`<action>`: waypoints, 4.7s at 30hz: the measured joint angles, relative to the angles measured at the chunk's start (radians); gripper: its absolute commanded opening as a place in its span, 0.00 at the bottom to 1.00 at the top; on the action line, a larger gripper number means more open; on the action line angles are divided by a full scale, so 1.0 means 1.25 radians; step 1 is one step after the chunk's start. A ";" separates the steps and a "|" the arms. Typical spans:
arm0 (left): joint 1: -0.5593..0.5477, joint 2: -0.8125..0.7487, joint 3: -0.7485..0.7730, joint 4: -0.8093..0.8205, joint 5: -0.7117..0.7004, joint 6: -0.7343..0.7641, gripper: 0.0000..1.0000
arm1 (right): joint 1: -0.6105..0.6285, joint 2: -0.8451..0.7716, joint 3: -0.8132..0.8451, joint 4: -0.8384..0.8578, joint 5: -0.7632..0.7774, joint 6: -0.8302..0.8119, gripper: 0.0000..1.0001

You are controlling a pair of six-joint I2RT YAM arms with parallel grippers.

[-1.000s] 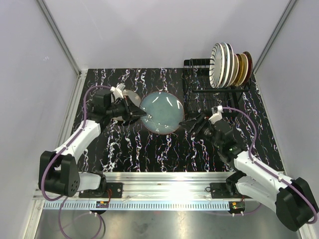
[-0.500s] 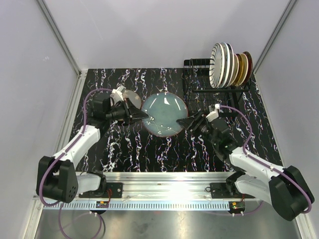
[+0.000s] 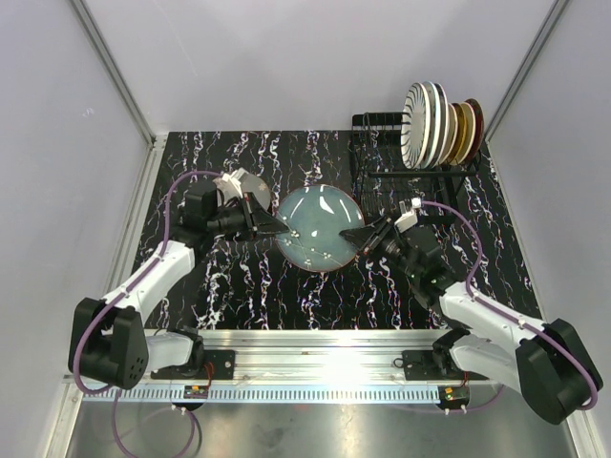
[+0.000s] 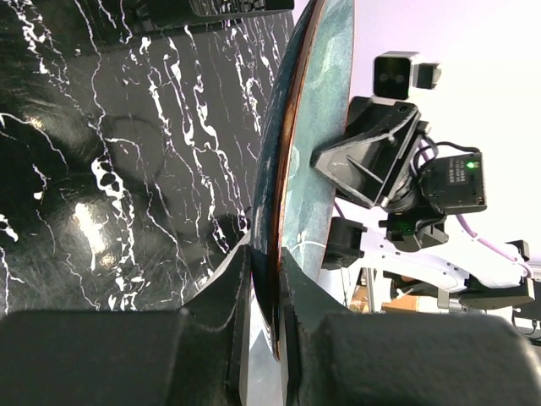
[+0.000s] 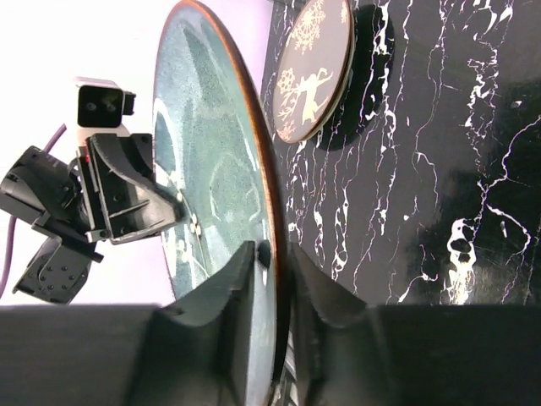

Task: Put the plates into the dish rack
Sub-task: Pass the plate from the left arm to the right, then insert the plate into the dish rack

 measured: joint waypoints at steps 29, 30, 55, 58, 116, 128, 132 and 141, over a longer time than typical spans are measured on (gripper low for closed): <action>-0.018 0.091 0.103 -0.230 -0.123 0.246 0.93 | 0.001 -0.036 0.005 -0.227 0.064 -0.055 0.00; -0.018 0.096 0.112 -0.246 -0.137 0.256 0.95 | 0.001 -0.040 0.005 -0.235 0.067 -0.057 0.00; -0.018 0.062 0.335 -0.421 -0.604 0.414 0.99 | 0.001 -0.056 0.523 -0.706 0.164 -0.469 0.00; -0.018 0.050 0.318 -0.423 -0.624 0.421 0.99 | 0.001 -0.015 0.641 -0.744 0.190 -0.518 0.00; -0.018 0.010 0.287 -0.417 -0.594 0.426 0.99 | -0.012 0.402 1.086 -0.711 0.771 -1.145 0.00; -0.018 0.016 0.287 -0.417 -0.583 0.425 0.99 | -0.042 0.402 1.054 -0.711 0.770 -1.111 0.00; -0.018 0.017 0.287 -0.416 -0.580 0.424 0.99 | -0.048 0.402 1.046 -0.711 0.768 -1.097 0.00; -0.018 0.017 0.287 -0.416 -0.576 0.418 0.99 | -0.055 0.411 1.041 -0.710 0.770 -1.067 0.00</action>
